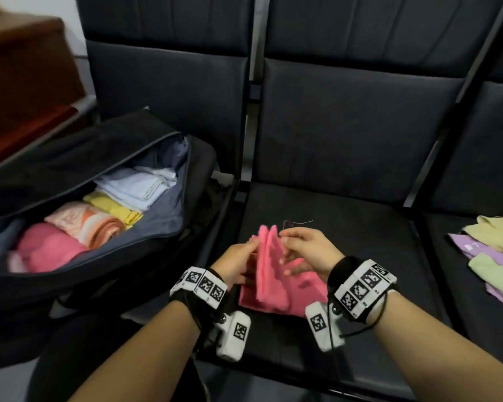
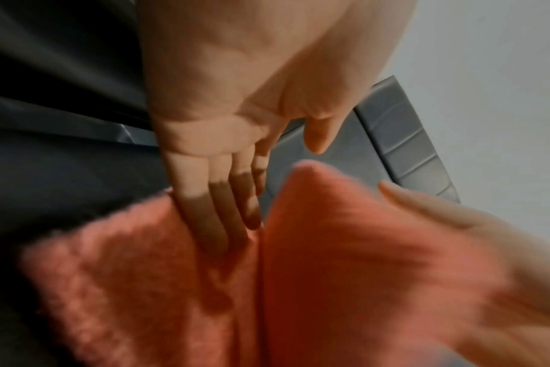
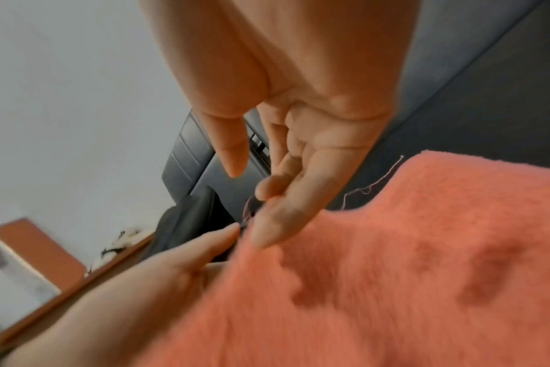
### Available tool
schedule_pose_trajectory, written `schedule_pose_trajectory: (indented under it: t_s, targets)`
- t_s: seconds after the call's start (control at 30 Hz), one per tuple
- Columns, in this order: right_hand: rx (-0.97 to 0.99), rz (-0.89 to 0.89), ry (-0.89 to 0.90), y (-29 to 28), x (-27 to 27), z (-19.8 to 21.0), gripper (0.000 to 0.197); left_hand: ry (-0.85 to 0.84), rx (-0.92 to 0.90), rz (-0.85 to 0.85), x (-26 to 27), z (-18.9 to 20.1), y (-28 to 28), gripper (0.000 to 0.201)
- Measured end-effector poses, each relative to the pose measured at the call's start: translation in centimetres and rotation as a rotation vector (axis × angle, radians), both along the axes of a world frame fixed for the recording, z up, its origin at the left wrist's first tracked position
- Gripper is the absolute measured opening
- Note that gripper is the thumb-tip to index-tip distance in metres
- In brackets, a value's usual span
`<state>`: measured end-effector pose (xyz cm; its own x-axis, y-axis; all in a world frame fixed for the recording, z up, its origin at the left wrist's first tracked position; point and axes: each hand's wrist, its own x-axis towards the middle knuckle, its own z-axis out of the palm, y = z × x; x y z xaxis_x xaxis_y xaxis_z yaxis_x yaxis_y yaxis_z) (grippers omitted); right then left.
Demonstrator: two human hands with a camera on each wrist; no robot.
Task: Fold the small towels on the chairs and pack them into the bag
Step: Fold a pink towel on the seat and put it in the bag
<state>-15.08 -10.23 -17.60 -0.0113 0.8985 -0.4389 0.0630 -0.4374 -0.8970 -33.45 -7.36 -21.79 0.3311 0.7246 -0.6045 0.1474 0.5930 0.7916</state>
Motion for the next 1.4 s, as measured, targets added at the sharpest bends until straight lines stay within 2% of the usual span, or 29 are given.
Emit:
schedule_pose_trajectory:
  t_s: [0.1,0.23,0.33,0.43,0.6,0.7,0.8,0.87,0.93,1.0,1.03,1.07,1.2,1.27,1.33,1.4]
  targets:
    - [-0.029,0.019,-0.124,-0.6,0.5,-1.2,0.020,0.097,0.087,0.021,-0.2,-1.1,-0.3,0.009]
    - [-0.049,0.045,-0.199,-2.1,2.5,-2.2,0.022,0.215,0.280,-0.005,0.5,-2.0,-0.5,0.040]
    - [0.042,0.108,-0.287,-3.0,3.7,-2.5,0.021,0.186,0.371,0.009,0.7,-2.0,-0.6,0.055]
    - [0.141,0.238,-0.418,-3.9,4.1,-3.0,0.021,0.182,0.435,0.001,0.4,-2.3,-0.1,0.060]
    - [0.217,0.523,-0.625,-5.4,4.2,-4.5,0.019,0.458,0.506,0.084,-0.1,-3.1,-0.4,0.055]
    - [0.254,0.632,-0.726,-5.4,3.8,-5.1,0.033,0.618,0.663,0.090,0.2,-2.9,-0.9,0.053]
    - [0.257,0.717,-0.859,-5.4,3.1,-5.6,0.045,0.663,0.878,-0.130,0.9,-2.1,-1.5,0.039]
    - [0.289,0.747,-0.945,-5.5,2.7,-6.0,0.042,0.666,0.864,-0.381,1.7,-1.4,-2.5,0.027]
    - [0.310,0.752,-0.993,-5.6,2.4,-6.3,0.036,0.762,0.767,-0.593,2.4,-0.9,-3.6,0.030]
    - [0.288,0.708,-0.979,-5.4,2.4,-6.3,0.029,0.853,0.677,-0.690,2.8,-0.9,-4.2,0.061]
    - [0.276,0.662,-0.945,-5.2,2.5,-6.1,0.026,0.882,0.672,-0.703,2.9,-1.1,-4.4,0.070]
    - [0.272,0.600,-0.898,-5.0,2.6,-5.9,0.024,0.903,0.694,-0.713,3.0,-1.2,-4.4,0.071]
    - [0.243,0.359,-0.638,-4.4,3.0,-4.7,0.026,1.010,0.808,-0.782,2.9,-2.1,-4.3,0.061]
    - [0.225,0.290,-0.535,-4.1,3.2,-4.3,0.031,1.073,0.902,-0.747,2.9,-2.3,-4.2,0.046]
    - [0.229,0.247,-0.519,-3.8,3.6,-4.2,0.033,1.043,0.952,-0.664,2.8,-2.2,-3.9,0.032]
    - [0.249,0.292,-0.582,-3.8,3.8,-4.3,0.036,0.950,0.927,-0.584,2.5,-1.8,-3.3,0.027]
